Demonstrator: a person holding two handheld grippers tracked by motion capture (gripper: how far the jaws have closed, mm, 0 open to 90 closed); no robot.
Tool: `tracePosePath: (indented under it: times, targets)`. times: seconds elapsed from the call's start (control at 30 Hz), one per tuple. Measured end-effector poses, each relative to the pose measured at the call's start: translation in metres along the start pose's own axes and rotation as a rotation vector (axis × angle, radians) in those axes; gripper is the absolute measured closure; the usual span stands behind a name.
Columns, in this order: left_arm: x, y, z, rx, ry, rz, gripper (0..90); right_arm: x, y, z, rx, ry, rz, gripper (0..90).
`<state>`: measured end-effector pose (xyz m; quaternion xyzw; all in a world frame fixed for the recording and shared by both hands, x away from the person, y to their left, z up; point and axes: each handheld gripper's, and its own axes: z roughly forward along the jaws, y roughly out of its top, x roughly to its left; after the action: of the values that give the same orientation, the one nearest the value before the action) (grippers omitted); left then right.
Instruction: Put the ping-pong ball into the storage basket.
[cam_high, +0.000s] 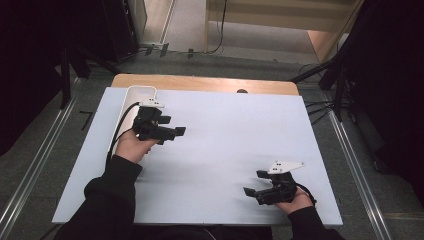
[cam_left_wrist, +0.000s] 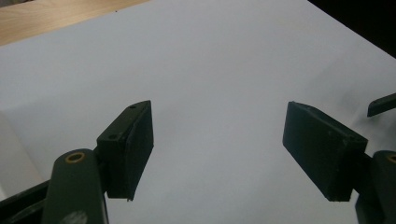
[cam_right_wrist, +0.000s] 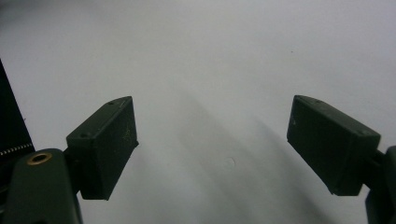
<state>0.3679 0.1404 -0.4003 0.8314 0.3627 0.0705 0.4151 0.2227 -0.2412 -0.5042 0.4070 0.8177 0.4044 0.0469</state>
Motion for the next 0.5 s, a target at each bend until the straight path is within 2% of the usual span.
tracePosePath:
  times: [0.27,0.5]
  targets:
    - [-0.007,-0.008,0.000,0.008,-0.014,0.015,25.2,-0.001,0.000,-0.001,-0.009,-0.002,-0.002,14.6]
    - [-0.010,-0.015,0.001,0.004,-0.026,0.009,25.2,-0.001,0.000,-0.001,-0.015,-0.005,0.000,14.6]
